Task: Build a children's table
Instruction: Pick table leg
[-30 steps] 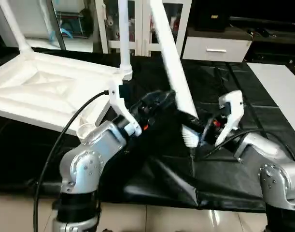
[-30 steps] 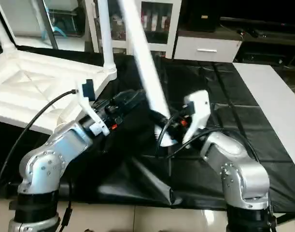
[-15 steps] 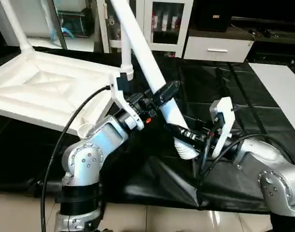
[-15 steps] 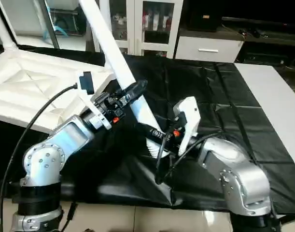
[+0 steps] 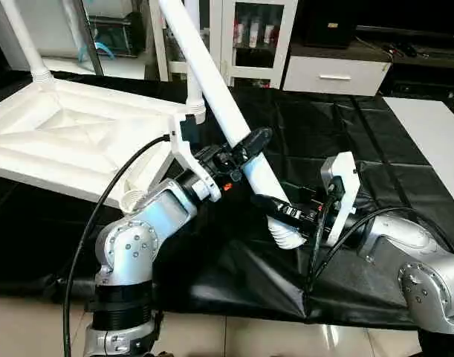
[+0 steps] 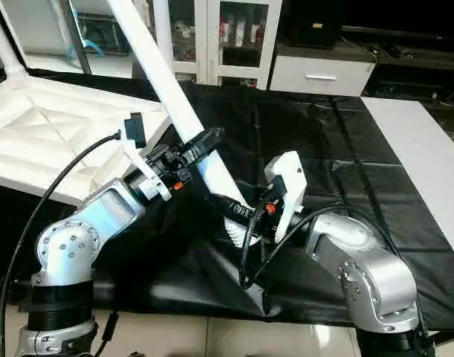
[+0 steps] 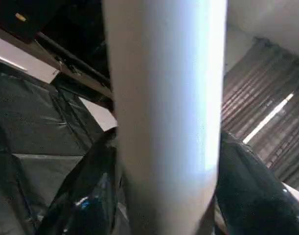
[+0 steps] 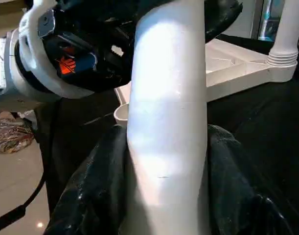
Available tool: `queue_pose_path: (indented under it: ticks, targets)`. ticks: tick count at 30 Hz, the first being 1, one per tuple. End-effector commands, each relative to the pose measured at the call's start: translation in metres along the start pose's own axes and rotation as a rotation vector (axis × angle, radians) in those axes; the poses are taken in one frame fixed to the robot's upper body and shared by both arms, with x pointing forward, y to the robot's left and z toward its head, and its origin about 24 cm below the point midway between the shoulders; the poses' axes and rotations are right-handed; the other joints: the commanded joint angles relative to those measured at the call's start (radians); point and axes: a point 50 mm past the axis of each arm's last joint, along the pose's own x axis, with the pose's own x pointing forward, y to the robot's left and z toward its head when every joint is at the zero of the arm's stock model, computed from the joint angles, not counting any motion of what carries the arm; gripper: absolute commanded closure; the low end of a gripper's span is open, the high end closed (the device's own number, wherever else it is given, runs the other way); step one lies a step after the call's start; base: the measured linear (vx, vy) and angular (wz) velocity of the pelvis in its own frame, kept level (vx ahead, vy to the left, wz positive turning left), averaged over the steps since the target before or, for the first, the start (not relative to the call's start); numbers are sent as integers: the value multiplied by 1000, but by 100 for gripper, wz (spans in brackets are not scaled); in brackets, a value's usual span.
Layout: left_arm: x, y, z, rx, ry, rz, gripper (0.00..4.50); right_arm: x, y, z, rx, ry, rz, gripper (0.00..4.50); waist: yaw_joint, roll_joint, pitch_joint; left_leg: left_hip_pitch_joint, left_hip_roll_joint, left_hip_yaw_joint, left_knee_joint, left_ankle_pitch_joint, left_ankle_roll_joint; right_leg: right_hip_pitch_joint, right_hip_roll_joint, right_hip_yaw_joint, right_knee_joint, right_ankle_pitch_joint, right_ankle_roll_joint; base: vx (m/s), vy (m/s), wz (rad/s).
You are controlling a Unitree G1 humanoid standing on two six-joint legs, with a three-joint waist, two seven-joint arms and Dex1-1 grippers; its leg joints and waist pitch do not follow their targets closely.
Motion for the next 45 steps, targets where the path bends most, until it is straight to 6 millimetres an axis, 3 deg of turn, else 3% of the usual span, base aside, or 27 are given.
queue_pose_path:
  ticks: [1, 2, 10, 13, 18, 21, 28, 32, 35, 40, 45]
  targets:
    - [3, -1, 1, -10, 3, 4, 213, -2, 2, 5, -29, -22, 6, 262, 3, -13, -53, 1, 40, -13, -70, -163, 35, 50, -69, 48, -95, -358, -101, 0, 0, 0]
    - [3, 0, 2, -14, -2, 11, 225, -2, 1, 5, -30, -22, 4, 262, 4, -9, -53, 1, 40, -14, -70, -162, 33, 50, -69, 48, -94, -356, -101, 0, 0, 0]
    - [2, 3, 6, -19, -23, 33, 259, -1, -1, 5, -49, -18, -17, 262, 4, -12, -53, 0, 39, -13, -70, -162, 34, 50, -69, 47, -95, -354, -101, 0, 0, 0]
    - [2, 4, 7, -12, -25, 41, 262, 1, -3, 6, -50, -20, -32, 192, 3, -11, -53, 1, 39, -14, -70, -161, 32, 50, -68, 47, -95, -354, -97, 0, 0, 0]
    - [2, 5, 10, 13, -30, 58, 262, 1, -2, 9, -4, -46, -9, 158, 3, -12, -55, 1, 40, -13, -70, -155, 35, 51, -67, 48, -92, -332, -101, 0, 0, 0]
    - [3, 6, 13, 22, -31, 65, 262, -1, -5, 23, 71, -138, -4, 130, 3, -9, -56, 4, 39, -14, -70, -151, 40, 50, -66, 47, -90, -318, -111, 0, 0, 0]
    - [2, 6, 13, 24, -18, 56, 262, -25, -40, 47, 142, -173, -140, 79, 6, -8, -57, 3, 35, -10, -66, -120, 27, 54, -64, 47, -85, -275, -128, 0, 0, 0]
    - [3, 5, 12, 23, -9, 43, 262, -38, -44, 46, 124, -68, -110, 79, 14, -9, -60, 2, 36, -8, -62, -95, 40, 61, -64, 48, -82, -222, -141, 0, 0, 0]
    - [3, 4, 12, 24, -5, 39, 262, -41, -43, 44, 138, -19, -83, 79, 16, -9, -60, 1, 37, -9, -62, -96, 50, 62, -67, 46, -84, -246, -144, 0, 0, 0]
    - [4, 3, 13, 29, 2, 26, 262, -36, -36, 43, 117, 43, -25, 79, 15, -7, -58, 4, 38, -10, -62, -122, 43, 57, -66, 44, -90, -303, -138, 0, 0, 0]
    - [4, 2, 13, 36, 9, 14, 262, -30, -32, 40, 78, 74, -12, 79, 17, -7, -60, 3, 40, -12, -63, -116, 35, 57, -68, 45, -87, -281, -143, 0, 0, 0]
